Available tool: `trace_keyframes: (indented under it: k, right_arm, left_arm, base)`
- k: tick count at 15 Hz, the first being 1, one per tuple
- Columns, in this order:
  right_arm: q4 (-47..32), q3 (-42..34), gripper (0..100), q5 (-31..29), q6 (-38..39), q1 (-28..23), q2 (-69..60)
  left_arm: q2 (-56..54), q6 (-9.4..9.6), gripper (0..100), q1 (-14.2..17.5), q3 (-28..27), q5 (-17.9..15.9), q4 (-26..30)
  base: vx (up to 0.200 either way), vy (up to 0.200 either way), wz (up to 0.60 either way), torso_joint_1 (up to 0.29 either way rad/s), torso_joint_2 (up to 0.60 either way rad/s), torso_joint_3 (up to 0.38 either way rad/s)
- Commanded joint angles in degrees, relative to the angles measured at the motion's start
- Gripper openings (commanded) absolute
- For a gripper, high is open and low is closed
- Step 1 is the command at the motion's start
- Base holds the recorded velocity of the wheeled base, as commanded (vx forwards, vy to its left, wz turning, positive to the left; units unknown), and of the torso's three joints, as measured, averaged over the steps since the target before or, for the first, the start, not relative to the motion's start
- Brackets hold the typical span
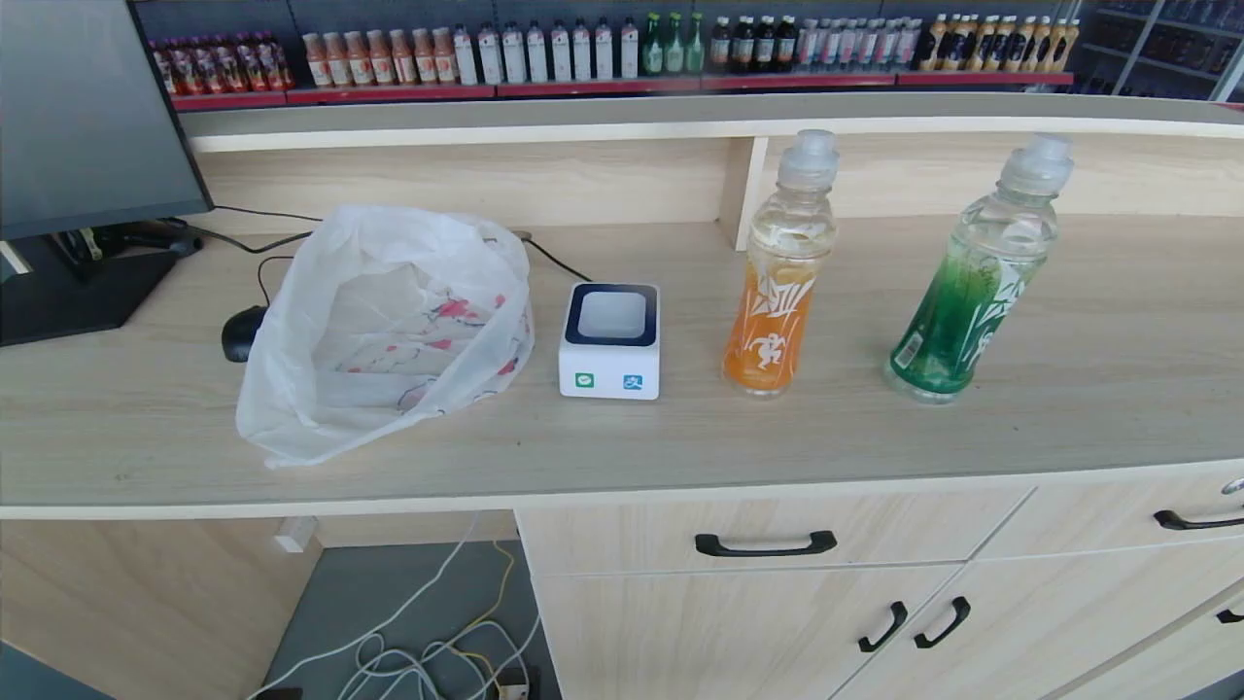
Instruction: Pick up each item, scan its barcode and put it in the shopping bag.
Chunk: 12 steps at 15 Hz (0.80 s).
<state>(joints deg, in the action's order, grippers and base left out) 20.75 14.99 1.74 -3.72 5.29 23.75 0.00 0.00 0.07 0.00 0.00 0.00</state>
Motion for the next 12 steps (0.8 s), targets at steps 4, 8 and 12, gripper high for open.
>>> trace_keyframes:
  k: [4,8,12]
  right_arm:
    - [18.2,6.5,0,0.0,-4.9,9.2,22.9]
    - [31.5,8.5,0,-0.1,-5.6,13.6,34.1]
    - [31.5,15.1,0,-0.4,-5.5,18.6,42.1]
  left_arm:
    - [0.0,0.0,100,0.0,0.0,0.0,0.0]
    - [0.0,0.0,100,0.0,0.0,0.0,0.0]
    - [0.0,0.0,100,0.0,0.0,0.0,0.0]
  base:
    - [0.0,0.0,0.0,0.0,0.0,0.0]
    - [0.0,0.0,0.0,0.0,0.0,0.0]
    - [0.0,0.0,0.0,0.0,0.0,0.0]
